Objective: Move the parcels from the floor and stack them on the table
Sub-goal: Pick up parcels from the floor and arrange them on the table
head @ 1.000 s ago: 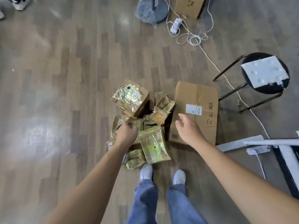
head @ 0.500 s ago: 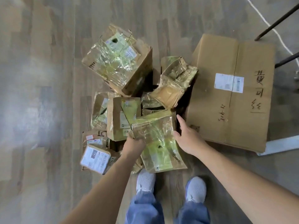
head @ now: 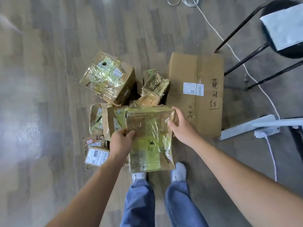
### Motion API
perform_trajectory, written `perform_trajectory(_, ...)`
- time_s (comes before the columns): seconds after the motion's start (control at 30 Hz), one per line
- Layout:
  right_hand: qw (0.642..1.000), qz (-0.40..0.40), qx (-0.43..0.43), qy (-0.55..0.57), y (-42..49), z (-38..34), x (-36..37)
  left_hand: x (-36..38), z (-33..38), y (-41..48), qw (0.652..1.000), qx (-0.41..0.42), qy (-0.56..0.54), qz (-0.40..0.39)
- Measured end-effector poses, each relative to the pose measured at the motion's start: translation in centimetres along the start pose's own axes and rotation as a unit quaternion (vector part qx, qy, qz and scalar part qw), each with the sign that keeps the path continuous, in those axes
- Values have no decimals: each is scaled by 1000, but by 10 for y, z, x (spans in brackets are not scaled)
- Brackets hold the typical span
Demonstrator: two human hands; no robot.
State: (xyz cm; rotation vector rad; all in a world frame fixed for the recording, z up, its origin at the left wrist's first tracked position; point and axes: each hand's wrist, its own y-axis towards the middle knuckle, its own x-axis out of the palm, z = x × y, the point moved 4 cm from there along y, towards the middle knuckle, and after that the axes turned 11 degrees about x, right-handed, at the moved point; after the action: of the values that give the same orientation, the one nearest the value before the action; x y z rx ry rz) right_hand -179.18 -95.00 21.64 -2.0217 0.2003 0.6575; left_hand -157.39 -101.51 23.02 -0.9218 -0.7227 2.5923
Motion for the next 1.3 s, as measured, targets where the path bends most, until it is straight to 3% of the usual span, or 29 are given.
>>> perform_trajectory(0.23, 994, 113, -1, -6, -169, -60, -164, -66, 172, -76, 983, 181, 12, 6)
perform_trajectory(0.43, 957, 286, -45, -25, -297, -57, -273, -69, 326, -148, 933, 356, 24, -52)
perform_trajectory(0.53, 931, 360, -52, 37, -355, -35, -326, -56, 404, -201, 897, 438, 4, -67)
perform_trajectory(0.67, 877, 461, -47, 127, -429, 13, -391, -25, 481, -276, 850, 515, -42, -104)
perform_trajectory(0.87, 752, 614, -17, 238, -535, 108, -455, 40, 550, -401, 759, 629, -69, -155)
perform_trajectory(1.03, 683, 664, 44, 302, -605, 225, -495, 113, 577, -474, 738, 661, -1, -138)
perform_trajectory(1.1, 652, 665, 68, 358, -625, 275, -507, 139, 585, -504, 760, 634, 6, -141)
perform_trajectory(1.17, 627, 646, 71, 430, -638, 318, -514, 173, 587, -529, 791, 578, 20, -201)
perform_trajectory(1.3, 601, 577, 63, 549, -646, 381, -515, 242, 573, -580, 797, 464, -17, -387)
